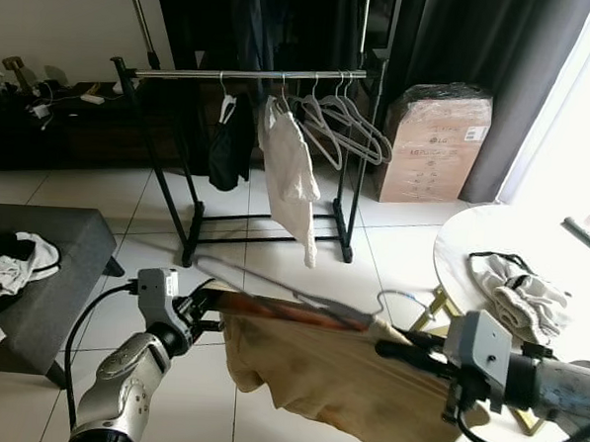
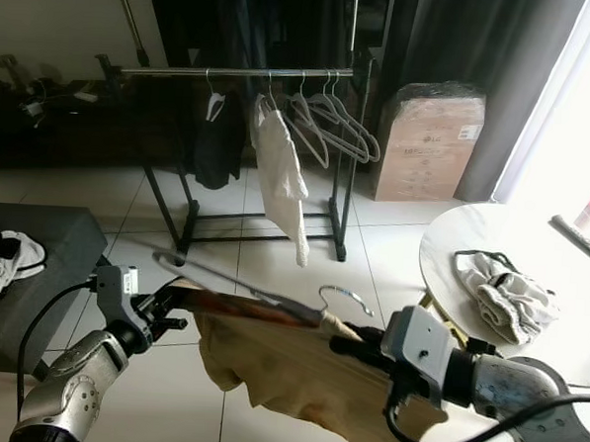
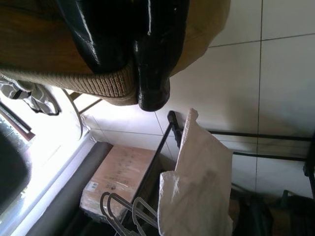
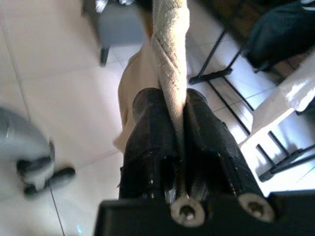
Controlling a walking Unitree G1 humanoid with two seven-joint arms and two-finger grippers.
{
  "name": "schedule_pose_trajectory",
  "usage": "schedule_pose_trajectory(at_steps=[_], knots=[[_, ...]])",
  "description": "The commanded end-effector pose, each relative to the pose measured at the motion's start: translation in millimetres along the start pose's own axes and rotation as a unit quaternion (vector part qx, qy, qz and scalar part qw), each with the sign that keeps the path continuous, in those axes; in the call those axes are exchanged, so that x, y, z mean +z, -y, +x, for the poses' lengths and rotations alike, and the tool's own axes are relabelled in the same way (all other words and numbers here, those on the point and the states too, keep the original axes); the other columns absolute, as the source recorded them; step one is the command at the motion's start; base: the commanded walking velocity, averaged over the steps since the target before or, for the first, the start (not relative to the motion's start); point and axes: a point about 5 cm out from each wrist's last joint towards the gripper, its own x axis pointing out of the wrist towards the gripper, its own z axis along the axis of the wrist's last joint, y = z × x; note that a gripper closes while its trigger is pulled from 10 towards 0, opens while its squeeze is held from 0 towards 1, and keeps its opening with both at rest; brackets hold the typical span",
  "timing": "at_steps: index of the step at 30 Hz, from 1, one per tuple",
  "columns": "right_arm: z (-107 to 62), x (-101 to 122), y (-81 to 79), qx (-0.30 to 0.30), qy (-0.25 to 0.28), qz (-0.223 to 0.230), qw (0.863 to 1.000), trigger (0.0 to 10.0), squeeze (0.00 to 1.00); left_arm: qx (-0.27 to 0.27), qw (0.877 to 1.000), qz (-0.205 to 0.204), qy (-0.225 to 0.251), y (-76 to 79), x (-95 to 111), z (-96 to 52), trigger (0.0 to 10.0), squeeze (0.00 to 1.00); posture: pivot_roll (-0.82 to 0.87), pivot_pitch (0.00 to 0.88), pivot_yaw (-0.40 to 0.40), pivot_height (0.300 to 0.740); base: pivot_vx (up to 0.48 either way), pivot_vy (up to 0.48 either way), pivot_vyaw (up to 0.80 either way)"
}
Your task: Hang hanger
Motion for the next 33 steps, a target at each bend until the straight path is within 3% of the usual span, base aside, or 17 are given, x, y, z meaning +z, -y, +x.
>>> schedule_pose_trajectory(at_steps=[1, 2, 10, 12, 17, 22, 29, 33], knots=[[-10.7, -10, 5.7, -0.008, -0.045, -0.022, 0.999, 0.0, 0.00, 0.063, 0.998, 0.015, 0.010, -21.6, 11, -10.5, 0.0, 0.00, -0.10, 0.092, 0.025, 0.740, 0.000, 0.000, 0.00], [-14.0, -20, 7.5, -0.006, -0.079, -0.038, 0.996, 0.0, 0.00, 0.063, 0.998, 0.016, 0.010, -21.9, 11, -10.6, 0.0, 0.00, -0.10, 0.094, 0.025, 0.740, 0.000, 0.000, 0.00], [-21.9, -32, 18.0, -0.018, -0.139, -0.082, 0.987, 0.0, 0.00, 0.062, 0.998, 0.020, 0.006, -22.7, 12, -11.5, 0.0, 0.00, -0.10, 0.099, 0.030, 0.740, 0.000, 0.000, 0.00], [-26.5, -40, 23.4, -0.018, -0.194, -0.132, 0.972, 0.0, 0.00, 0.060, 0.998, 0.022, 0.004, -22.8, 12, -12.0, 0.0, 0.00, -0.10, 0.101, 0.031, 0.740, 0.000, 0.000, 0.00], [-29.4, -41, 32.3, -0.043, -0.207, -0.154, 0.965, 0.0, 0.00, 0.053, 0.998, 0.029, -0.002, -21.3, 10, -12.5, 0.0, 0.00, -0.10, 0.105, 0.032, 0.740, 0.000, 0.000, 0.00], [-41.5, -52, 41.9, -0.061, -0.260, -0.181, 0.947, 0.0, 0.00, 0.047, 0.998, 0.031, -0.009, -20.4, 9, -13.8, 0.0, 0.00, -0.09, 0.109, 0.032, 0.740, 0.000, 0.000, 0.00], [-48.2, -55, 55.4, -0.112, -0.278, -0.197, 0.933, 0.0, 0.00, 0.032, 0.999, 0.039, -0.020, -16.3, 6, -14.7, 0.0, 0.00, -0.09, 0.112, 0.031, 0.740, 0.000, 0.000, 0.00], [-52.6, -59, 59.2, -0.114, -0.315, -0.213, 0.918, 0.0, 0.00, 0.018, 0.998, 0.045, -0.030, -12.9, 4, -15.8, 0.0, 0.00, -0.09, 0.112, 0.029, 0.740, 0.000, 0.000, 0.00]])
